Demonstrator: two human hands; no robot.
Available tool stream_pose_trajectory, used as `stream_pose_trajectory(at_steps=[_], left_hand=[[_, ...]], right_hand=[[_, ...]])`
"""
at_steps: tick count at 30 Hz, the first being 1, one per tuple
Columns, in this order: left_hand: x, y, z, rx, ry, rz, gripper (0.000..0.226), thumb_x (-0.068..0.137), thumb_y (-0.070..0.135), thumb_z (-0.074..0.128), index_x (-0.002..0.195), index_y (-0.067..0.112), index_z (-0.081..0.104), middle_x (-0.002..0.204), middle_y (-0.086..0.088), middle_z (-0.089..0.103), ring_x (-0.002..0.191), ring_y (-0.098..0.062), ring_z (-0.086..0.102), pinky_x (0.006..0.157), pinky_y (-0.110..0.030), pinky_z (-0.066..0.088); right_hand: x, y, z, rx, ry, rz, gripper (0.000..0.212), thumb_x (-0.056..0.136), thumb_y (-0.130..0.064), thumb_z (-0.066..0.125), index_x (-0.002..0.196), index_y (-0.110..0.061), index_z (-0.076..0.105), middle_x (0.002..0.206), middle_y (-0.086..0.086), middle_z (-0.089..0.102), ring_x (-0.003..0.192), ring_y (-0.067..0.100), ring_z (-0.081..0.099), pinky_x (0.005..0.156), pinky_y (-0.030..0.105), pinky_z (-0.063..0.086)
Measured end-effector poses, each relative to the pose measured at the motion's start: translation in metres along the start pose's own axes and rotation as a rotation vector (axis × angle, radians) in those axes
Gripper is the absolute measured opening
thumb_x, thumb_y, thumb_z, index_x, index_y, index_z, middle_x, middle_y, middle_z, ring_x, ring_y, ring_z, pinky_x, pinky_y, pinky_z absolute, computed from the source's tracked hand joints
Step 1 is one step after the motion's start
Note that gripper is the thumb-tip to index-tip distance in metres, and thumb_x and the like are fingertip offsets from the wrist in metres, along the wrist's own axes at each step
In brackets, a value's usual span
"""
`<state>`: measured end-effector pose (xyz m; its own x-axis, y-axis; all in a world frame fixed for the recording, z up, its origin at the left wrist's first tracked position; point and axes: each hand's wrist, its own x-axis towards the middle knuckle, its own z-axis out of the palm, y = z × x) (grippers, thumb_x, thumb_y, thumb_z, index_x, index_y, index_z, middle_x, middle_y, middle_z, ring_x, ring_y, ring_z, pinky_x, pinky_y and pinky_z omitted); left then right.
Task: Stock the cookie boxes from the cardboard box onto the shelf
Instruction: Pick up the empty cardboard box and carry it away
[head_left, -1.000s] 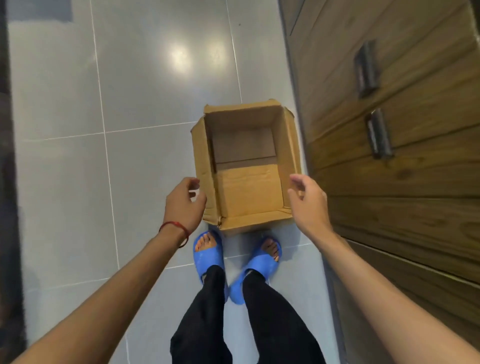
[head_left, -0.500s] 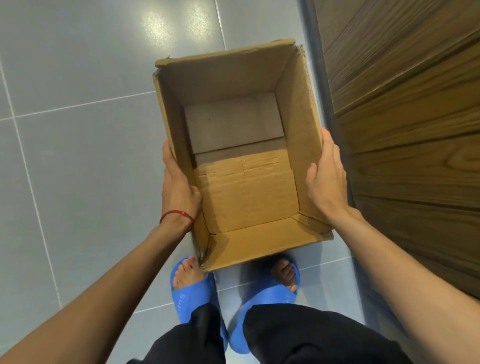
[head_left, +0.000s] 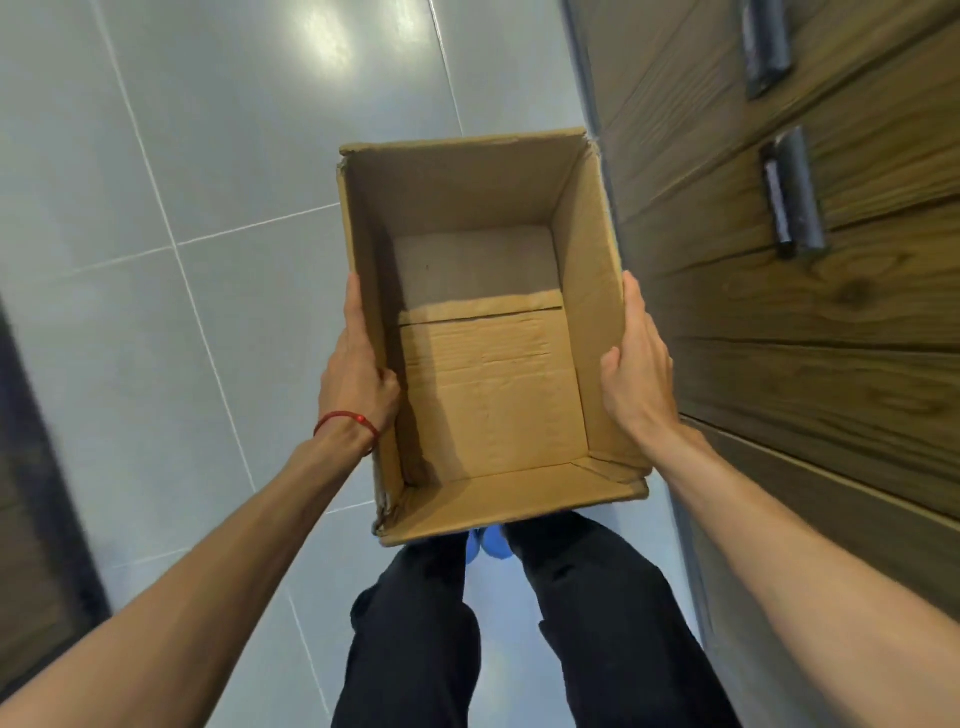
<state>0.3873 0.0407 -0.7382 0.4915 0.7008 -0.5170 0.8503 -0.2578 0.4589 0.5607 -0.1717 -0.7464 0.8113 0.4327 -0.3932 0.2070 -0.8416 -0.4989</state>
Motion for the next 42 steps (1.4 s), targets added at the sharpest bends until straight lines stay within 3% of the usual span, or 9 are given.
stream_pose_trajectory(at_steps=[4, 10, 14, 18, 22, 28, 33, 38, 42], left_hand=[[-0.058, 0.034, -0.076, 0.030, -0.013, 0.056, 0.102, 0.084, -0.008, 0.053, 0.156, 0.032, -0.006, 0.085, -0.010, 0.052, 0.060, -0.020, 0.048, 0.058, -0.033, 0.045], [-0.129, 0.070, -0.168, 0.102, -0.029, 0.172, 0.102, 0.083, -0.009, 0.052, 0.157, 0.031, -0.006, 0.088, -0.012, 0.051, 0.070, -0.033, 0.053, 0.062, -0.037, 0.040], [-0.173, 0.076, -0.211, 0.113, -0.057, 0.317, 0.104, 0.083, -0.006, 0.053, 0.155, 0.037, -0.009, 0.124, -0.020, 0.059, 0.092, -0.046, 0.060, 0.078, -0.055, 0.054], [-0.218, 0.078, -0.243, 0.164, -0.091, 0.474, 0.107, 0.084, -0.005, 0.052, 0.151, 0.046, -0.014, 0.126, -0.018, 0.057, 0.085, -0.038, 0.061, 0.072, -0.050, 0.058], [-0.256, 0.082, -0.259, 0.213, -0.133, 0.588, 0.106, 0.089, -0.001, 0.054, 0.150, 0.049, -0.016, 0.152, -0.009, 0.040, 0.074, -0.023, 0.061, 0.065, -0.042, 0.061], [-0.340, 0.096, -0.257, 0.320, -0.265, 0.777, 0.109, 0.084, -0.003, 0.052, 0.149, 0.049, -0.019, 0.140, -0.013, 0.047, 0.063, -0.024, 0.056, 0.056, -0.038, 0.056], [-0.421, 0.100, -0.223, 0.456, -0.381, 0.960, 0.110, 0.083, -0.001, 0.054, 0.149, 0.048, -0.018, 0.126, -0.012, 0.054, 0.073, -0.028, 0.056, 0.067, -0.046, 0.056], [-0.528, 0.090, -0.177, 0.572, -0.504, 1.188, 0.111, 0.084, 0.000, 0.057, 0.150, 0.045, -0.020, 0.101, -0.011, 0.056, 0.066, -0.026, 0.055, 0.061, -0.046, 0.055], [-0.624, 0.074, -0.138, 0.633, -0.591, 1.332, 0.113, 0.080, -0.001, 0.054, 0.148, 0.048, -0.021, 0.111, -0.013, 0.056, 0.074, -0.035, 0.058, 0.065, -0.044, 0.052]], right_hand=[[-0.057, -0.043, -0.063, 0.053, 0.032, 0.043, 0.081, 0.097, 0.008, 0.045, 0.163, -0.026, 0.014, 0.137, 0.010, 0.054, 0.109, 0.026, 0.057, 0.081, 0.026, 0.037], [-0.153, -0.103, -0.129, 0.136, 0.153, 0.114, 0.084, 0.097, 0.010, 0.045, 0.162, -0.032, 0.013, 0.142, 0.007, 0.052, 0.106, 0.017, 0.053, 0.088, 0.035, 0.047], [-0.228, -0.128, -0.154, 0.193, 0.249, 0.175, 0.086, 0.098, 0.008, 0.042, 0.161, -0.040, 0.009, 0.146, 0.000, 0.048, 0.114, 0.012, 0.050, 0.094, 0.033, 0.045], [-0.311, -0.150, -0.172, 0.223, 0.343, 0.280, 0.091, 0.097, 0.006, 0.045, 0.160, -0.045, 0.004, 0.143, 0.003, 0.048, 0.111, 0.010, 0.051, 0.092, 0.032, 0.044], [-0.386, -0.163, -0.185, 0.243, 0.435, 0.355, 0.088, 0.096, 0.007, 0.046, 0.161, -0.039, 0.008, 0.134, 0.009, 0.052, 0.103, 0.020, 0.055, 0.084, 0.030, 0.041], [-0.508, -0.151, -0.180, 0.327, 0.608, 0.514, 0.090, 0.095, 0.002, 0.046, 0.159, -0.045, 0.006, 0.132, 0.006, 0.053, 0.102, 0.023, 0.059, 0.085, 0.044, 0.052], [-0.617, -0.124, -0.159, 0.395, 0.756, 0.700, 0.084, 0.098, 0.003, 0.043, 0.161, -0.039, 0.008, 0.142, 0.006, 0.049, 0.112, 0.023, 0.057, 0.093, 0.037, 0.048], [-0.736, -0.092, -0.129, 0.474, 0.890, 0.874, 0.081, 0.099, 0.001, 0.043, 0.162, -0.037, 0.009, 0.145, 0.002, 0.048, 0.117, 0.022, 0.057, 0.097, 0.035, 0.049], [-0.841, -0.072, -0.108, 0.537, 1.016, 1.012, 0.085, 0.095, 0.006, 0.045, 0.162, -0.034, 0.013, 0.146, 0.003, 0.049, 0.119, 0.023, 0.055, 0.093, 0.026, 0.042]])
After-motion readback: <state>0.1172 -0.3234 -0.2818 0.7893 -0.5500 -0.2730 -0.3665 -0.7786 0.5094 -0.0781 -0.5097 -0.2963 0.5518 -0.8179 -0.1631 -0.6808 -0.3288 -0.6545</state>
